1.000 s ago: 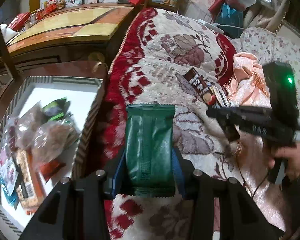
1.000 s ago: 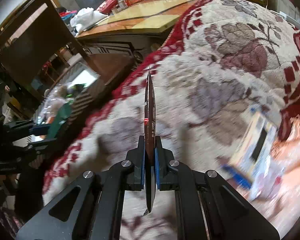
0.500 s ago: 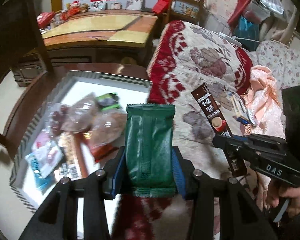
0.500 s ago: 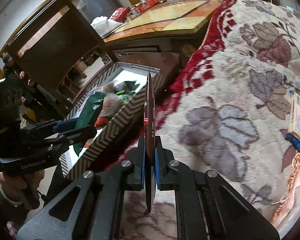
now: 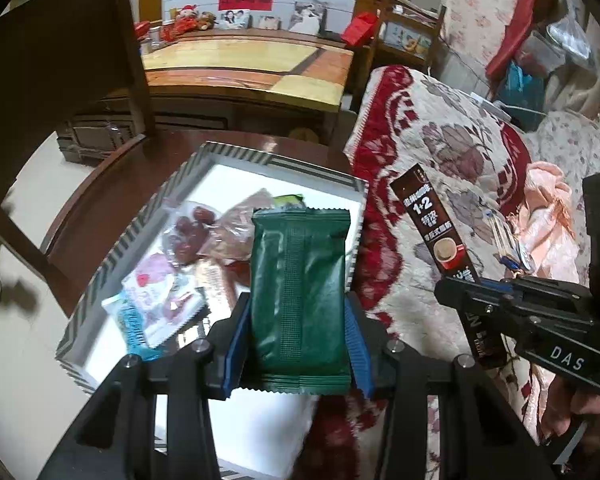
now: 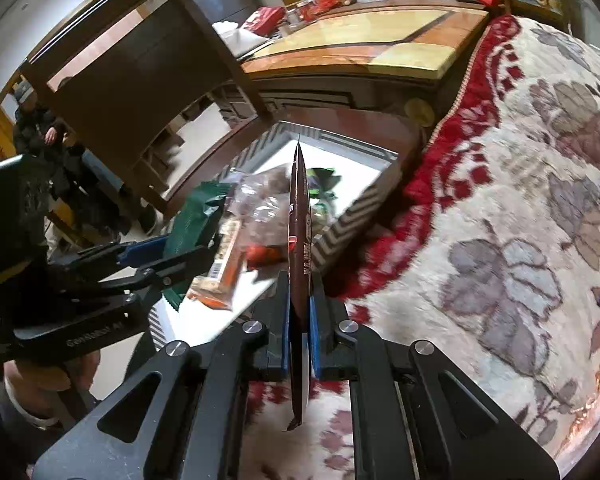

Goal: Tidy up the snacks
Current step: 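Carry the green packet and coffee stick over the white tray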

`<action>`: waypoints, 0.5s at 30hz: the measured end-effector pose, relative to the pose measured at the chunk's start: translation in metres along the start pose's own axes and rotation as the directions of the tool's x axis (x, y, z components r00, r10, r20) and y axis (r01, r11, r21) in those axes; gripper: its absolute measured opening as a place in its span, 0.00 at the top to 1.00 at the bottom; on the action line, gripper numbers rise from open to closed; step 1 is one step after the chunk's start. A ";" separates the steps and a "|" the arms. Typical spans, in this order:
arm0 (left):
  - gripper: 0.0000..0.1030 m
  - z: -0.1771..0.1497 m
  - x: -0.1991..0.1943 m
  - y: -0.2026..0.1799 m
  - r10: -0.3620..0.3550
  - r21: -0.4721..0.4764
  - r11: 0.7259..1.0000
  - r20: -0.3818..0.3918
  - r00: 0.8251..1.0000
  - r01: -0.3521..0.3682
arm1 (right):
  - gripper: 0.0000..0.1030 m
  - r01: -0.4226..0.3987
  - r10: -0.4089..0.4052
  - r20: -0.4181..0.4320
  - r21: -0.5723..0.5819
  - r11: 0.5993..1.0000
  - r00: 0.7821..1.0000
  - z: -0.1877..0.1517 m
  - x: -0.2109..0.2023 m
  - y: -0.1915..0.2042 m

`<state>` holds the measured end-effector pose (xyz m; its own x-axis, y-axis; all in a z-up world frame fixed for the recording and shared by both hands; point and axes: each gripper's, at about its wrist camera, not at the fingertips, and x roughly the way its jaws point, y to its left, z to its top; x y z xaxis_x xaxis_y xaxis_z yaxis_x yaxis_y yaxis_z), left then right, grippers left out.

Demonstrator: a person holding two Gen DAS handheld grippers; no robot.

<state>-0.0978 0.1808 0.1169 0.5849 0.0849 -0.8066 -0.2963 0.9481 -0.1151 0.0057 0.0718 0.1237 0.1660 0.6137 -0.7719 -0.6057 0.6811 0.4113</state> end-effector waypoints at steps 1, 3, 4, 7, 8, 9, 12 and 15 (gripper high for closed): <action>0.55 0.000 -0.001 0.003 0.002 -0.005 1.000 0.002 1.000 -0.002 | 0.94 0.000 0.000 0.000 -0.006 1.000 1.000 0.002 0.001 0.003; 0.55 0.000 -0.003 0.012 0.009 -0.020 1.000 0.008 1.000 -0.009 | 0.94 -0.001 0.001 -0.003 -0.017 1.000 1.000 0.005 0.004 0.010; 0.55 0.000 -0.004 0.016 0.015 -0.028 0.999 0.011 1.000 -0.015 | 0.94 -0.002 0.002 -0.006 -0.021 1.000 1.000 0.007 0.006 0.013; 0.55 -0.001 -0.006 0.031 0.031 -0.056 0.998 0.015 0.999 -0.030 | 0.94 -0.001 0.000 -0.019 -0.032 0.999 1.000 0.011 0.013 0.021; 0.55 -0.001 -0.006 0.036 0.035 -0.067 0.997 0.014 0.999 -0.034 | 0.94 -0.004 0.004 -0.023 -0.034 0.999 1.000 0.013 0.016 0.023; 0.55 -0.001 -0.006 0.041 0.039 -0.076 0.996 0.012 0.999 -0.038 | 0.94 -0.007 0.006 -0.026 -0.036 0.999 1.000 0.014 0.018 0.025; 0.55 -0.004 -0.006 0.053 0.051 -0.094 0.994 0.012 0.999 -0.049 | 0.94 -0.010 0.008 -0.039 -0.047 0.999 0.999 0.018 0.026 0.033; 0.55 -0.006 -0.006 0.060 0.064 -0.102 0.993 0.009 0.998 -0.063 | 0.94 -0.021 0.019 -0.054 -0.052 0.998 0.998 0.023 0.036 0.040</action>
<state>-0.1235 0.2351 0.1109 0.5714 0.1484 -0.8072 -0.4084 0.9045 -0.1228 0.0048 0.1304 0.1233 0.1122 0.6037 -0.7893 -0.6485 0.6463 0.4022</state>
